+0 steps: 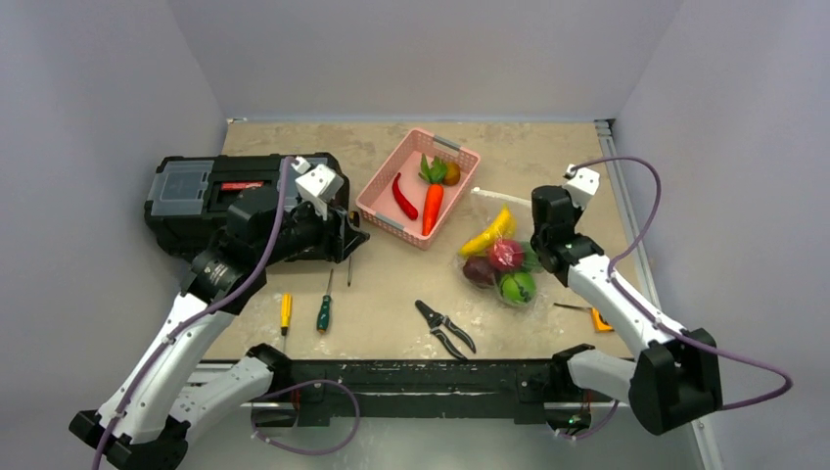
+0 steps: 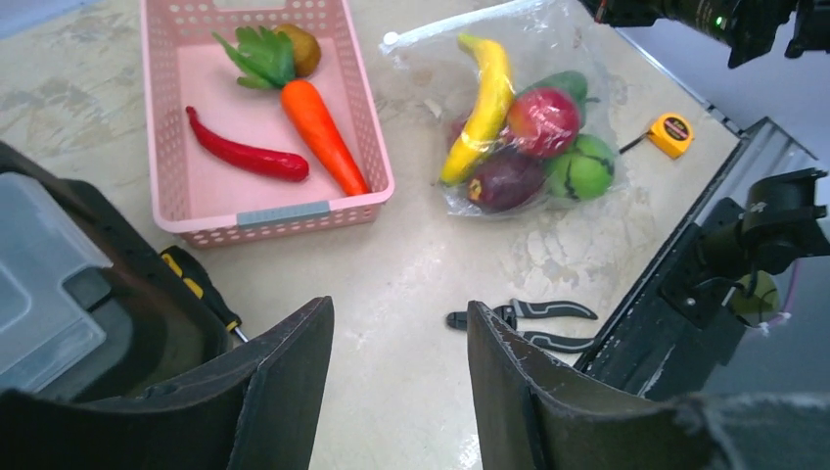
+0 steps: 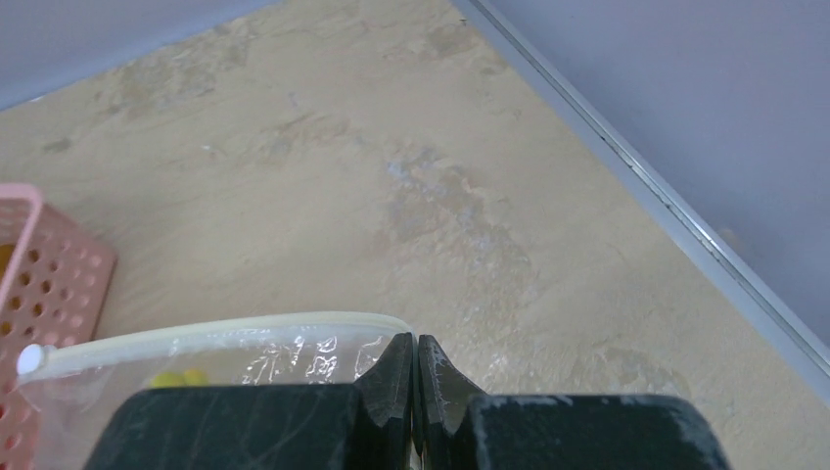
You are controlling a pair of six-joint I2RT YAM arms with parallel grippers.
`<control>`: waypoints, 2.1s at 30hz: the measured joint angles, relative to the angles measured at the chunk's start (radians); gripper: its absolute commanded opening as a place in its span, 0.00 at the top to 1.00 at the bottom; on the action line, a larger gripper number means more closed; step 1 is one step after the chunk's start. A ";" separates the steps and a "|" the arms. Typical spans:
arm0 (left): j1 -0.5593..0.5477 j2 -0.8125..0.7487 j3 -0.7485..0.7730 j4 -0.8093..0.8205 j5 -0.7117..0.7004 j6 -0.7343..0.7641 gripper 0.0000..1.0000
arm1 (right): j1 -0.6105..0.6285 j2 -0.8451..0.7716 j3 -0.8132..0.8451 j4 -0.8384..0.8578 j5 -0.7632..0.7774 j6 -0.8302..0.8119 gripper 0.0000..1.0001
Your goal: Place the food in the zip-top bag and seal the zipper
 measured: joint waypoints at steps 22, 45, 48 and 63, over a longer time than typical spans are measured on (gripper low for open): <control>0.003 -0.109 -0.106 0.023 -0.072 0.024 0.48 | -0.295 0.225 0.087 0.075 -0.174 -0.029 0.53; 0.003 -0.442 -0.167 0.082 -0.320 0.023 0.15 | -0.036 -0.347 0.318 -0.245 -0.649 -0.113 0.01; 0.003 -0.495 -0.134 0.057 -0.378 0.034 0.15 | -0.036 -0.439 0.340 -0.252 -0.690 -0.128 0.01; 0.003 -0.670 0.043 -0.067 -0.586 0.138 0.15 | -0.041 -0.606 0.377 -0.305 -0.391 -0.170 0.01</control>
